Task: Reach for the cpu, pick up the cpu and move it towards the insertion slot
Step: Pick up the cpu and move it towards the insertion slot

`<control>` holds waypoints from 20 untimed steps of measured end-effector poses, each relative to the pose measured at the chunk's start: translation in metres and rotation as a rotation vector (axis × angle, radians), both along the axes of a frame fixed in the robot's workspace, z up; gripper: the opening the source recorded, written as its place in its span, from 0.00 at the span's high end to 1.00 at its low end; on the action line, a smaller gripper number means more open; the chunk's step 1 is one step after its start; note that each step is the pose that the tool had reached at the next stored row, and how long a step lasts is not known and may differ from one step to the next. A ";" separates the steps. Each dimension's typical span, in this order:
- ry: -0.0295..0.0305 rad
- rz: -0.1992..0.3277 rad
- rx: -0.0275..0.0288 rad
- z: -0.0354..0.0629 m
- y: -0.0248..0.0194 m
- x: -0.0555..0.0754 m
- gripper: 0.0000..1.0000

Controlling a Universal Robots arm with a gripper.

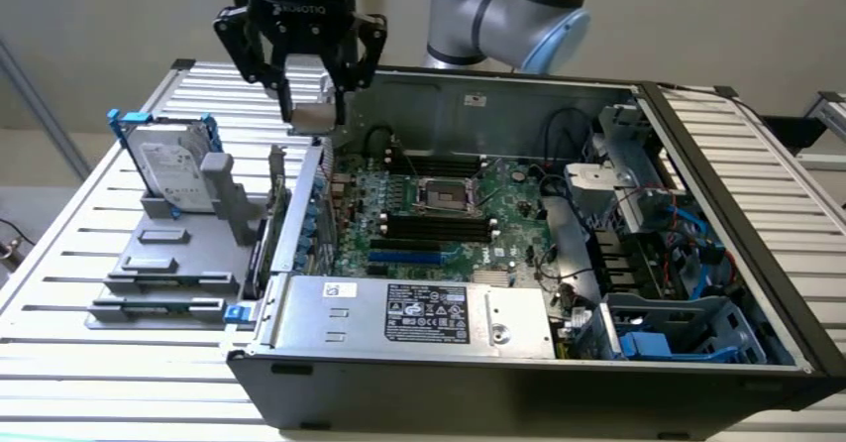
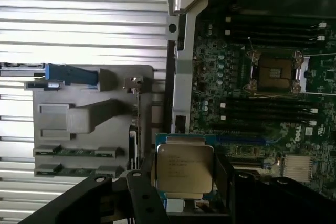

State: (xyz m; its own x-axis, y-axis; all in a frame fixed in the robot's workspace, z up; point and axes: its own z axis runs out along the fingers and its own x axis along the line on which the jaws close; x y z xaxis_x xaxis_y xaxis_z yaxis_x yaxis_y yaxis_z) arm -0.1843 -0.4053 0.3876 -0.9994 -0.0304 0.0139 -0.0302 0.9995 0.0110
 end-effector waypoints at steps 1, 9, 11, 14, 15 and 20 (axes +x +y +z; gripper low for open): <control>0.0000 0.000 0.0005 0.0000 0.0000 0.004 0.46; 0.0001 0.000 0.0016 0.0000 0.0007 0.041 0.46; 0.0001 0.000 0.0016 0.0000 0.0018 0.050 0.46; 0.0001 0.000 0.0016 0.0000 0.0051 0.062 0.46; 0.0001 0.000 0.0015 0.0000 0.0066 0.066 0.46; 0.0000 0.000 0.0016 -0.0001 0.0150 0.082 0.46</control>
